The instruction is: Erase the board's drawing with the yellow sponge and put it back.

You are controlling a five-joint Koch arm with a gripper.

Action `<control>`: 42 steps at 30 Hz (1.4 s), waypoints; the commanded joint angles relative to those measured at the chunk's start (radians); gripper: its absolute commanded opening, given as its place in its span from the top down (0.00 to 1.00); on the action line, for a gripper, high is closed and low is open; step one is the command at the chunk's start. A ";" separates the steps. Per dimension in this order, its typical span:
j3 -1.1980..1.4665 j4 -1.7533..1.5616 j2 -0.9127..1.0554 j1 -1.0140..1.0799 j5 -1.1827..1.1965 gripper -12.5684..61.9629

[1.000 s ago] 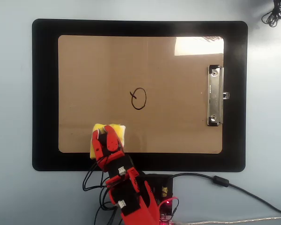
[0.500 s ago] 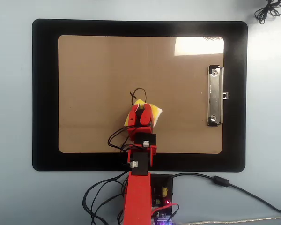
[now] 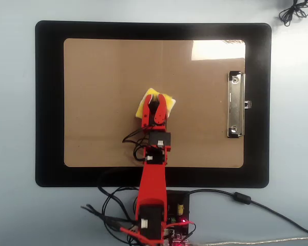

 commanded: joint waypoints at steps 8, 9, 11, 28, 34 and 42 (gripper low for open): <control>0.144 -0.086 0.100 0.037 -0.026 0.94; 0.219 -0.086 0.167 0.037 -0.026 0.94; 0.367 -0.084 0.314 0.035 -0.026 0.94; 0.181 -0.163 0.051 0.133 -0.025 0.94; 0.434 -0.264 0.167 0.133 -0.025 0.94; -0.121 -0.262 -0.275 0.135 -0.035 0.94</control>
